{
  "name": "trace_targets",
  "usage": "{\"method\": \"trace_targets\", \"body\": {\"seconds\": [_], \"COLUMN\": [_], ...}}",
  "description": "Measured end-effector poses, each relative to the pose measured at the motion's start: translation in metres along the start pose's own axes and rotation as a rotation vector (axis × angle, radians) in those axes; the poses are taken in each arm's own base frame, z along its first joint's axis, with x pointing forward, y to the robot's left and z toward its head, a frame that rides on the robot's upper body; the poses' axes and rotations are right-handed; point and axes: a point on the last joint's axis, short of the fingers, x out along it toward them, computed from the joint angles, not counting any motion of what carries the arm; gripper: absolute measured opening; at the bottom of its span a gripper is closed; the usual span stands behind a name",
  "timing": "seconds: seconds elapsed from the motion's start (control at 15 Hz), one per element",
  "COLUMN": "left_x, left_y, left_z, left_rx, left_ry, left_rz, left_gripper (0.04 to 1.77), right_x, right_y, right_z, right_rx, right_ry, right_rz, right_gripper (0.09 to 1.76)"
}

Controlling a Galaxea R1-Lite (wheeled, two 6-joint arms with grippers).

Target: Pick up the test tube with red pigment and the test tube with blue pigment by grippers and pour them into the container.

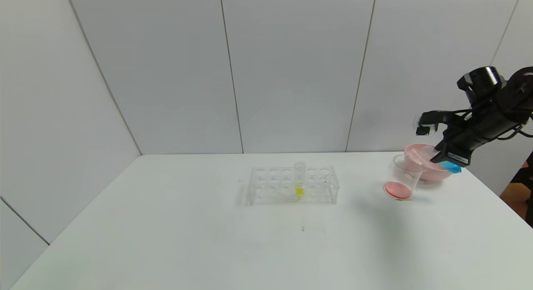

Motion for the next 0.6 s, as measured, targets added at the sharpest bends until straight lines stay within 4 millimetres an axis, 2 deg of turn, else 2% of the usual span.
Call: {"method": "trace_targets", "body": {"seconds": [0.6], "left_x": [0.000], "left_y": [0.000], "left_z": [0.000], "left_rx": [0.000], "left_ry": [0.000], "left_rz": [0.000], "left_gripper": [1.76], "right_x": [-0.007], "right_y": [0.011], "right_z": [0.024], "right_rx": [-0.120], "right_ry": [0.135], "right_rz": [-0.100], "right_gripper": [0.49]}}
